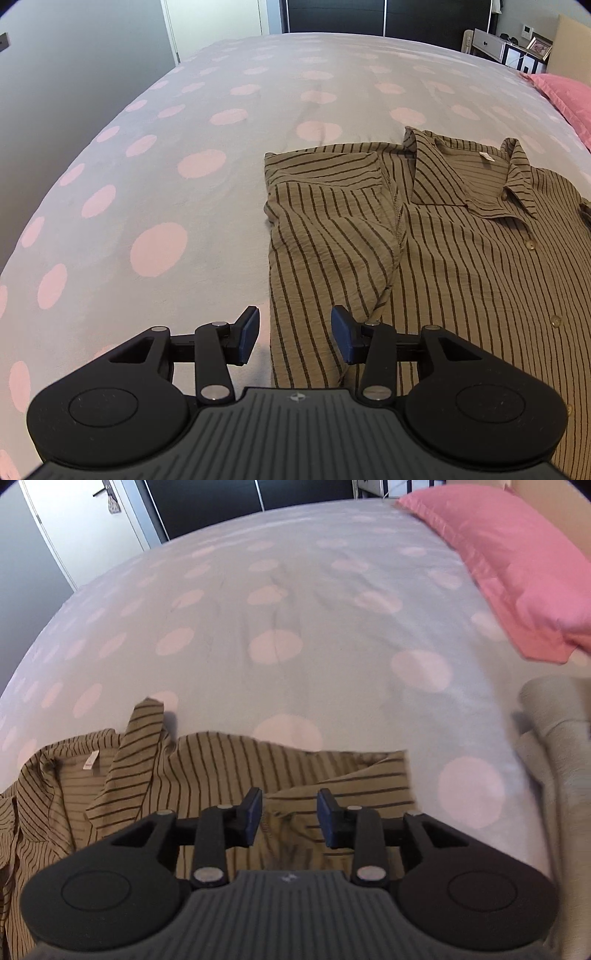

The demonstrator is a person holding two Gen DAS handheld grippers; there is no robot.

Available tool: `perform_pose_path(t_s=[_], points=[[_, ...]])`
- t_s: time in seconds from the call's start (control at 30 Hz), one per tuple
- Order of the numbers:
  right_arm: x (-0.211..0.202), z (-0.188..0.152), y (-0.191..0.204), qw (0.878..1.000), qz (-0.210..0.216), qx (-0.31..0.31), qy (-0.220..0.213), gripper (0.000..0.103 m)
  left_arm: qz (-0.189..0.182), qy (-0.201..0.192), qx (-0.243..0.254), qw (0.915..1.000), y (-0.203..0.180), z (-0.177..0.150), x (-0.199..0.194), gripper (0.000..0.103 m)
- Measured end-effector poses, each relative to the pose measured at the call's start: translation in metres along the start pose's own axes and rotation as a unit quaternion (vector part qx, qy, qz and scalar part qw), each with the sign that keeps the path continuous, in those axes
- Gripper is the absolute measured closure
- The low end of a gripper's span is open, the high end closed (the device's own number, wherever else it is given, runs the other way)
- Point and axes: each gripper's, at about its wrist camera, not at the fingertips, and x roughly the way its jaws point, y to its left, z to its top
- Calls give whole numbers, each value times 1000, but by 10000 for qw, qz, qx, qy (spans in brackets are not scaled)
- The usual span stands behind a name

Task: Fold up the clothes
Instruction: 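Fold the held shirt side inward over the front with the right gripper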

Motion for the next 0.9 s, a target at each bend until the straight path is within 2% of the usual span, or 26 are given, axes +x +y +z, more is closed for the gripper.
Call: perform_pose_path(t_s=[0.13, 0.27, 0.3, 0.33, 0.4, 0.43, 0.5, 0.57, 0.63, 0.73, 0.83, 0.9], points=[[-26, -17, -27, 9998, -74, -144, 81, 67, -42, -69, 19, 10000, -3, 1, -5, 62], [-39, -61, -48, 9981, -256, -467, 322, 68, -76, -156, 80, 9998, -9, 2, -12, 62], [-41, -72, -51, 9978, -246, -480, 398, 74, -83, -169, 95, 9998, -11, 2, -13, 62], [-42, -84, -55, 9975, -233, -475, 474, 85, -91, -183, 110, 9997, -12, 2, -14, 62], [-40, -104, -59, 9968, -243, -436, 628, 88, -99, -208, 137, 9996, -15, 2, -16, 62], [-37, -112, -60, 9964, -241, -405, 700, 93, -99, -223, 151, 9996, -17, 2, -18, 62], [-32, -128, -55, 9958, -45, -362, 840, 97, -96, -259, 186, 9994, -19, 2, -21, 62], [-28, -142, -48, 9944, 176, -370, 978, 98, -103, -305, 209, 9993, -22, 2, -24, 62], [-27, -154, -38, 9930, 215, -534, 1036, 98, -110, -360, 226, 9990, -24, 2, -28, 62], [-35, -157, -33, 9910, 448, -585, 1120, 97, -118, -427, 246, 9987, -25, 2, -33, 62], [-50, -152, -33, 9932, 501, -589, 868, 93, -113, -464, 291, 9984, -25, 2, -35, 61], [-55, -145, -35, 9957, 334, -615, 608, 93, -72, -444, 312, 9985, -24, 0, -33, 60]])
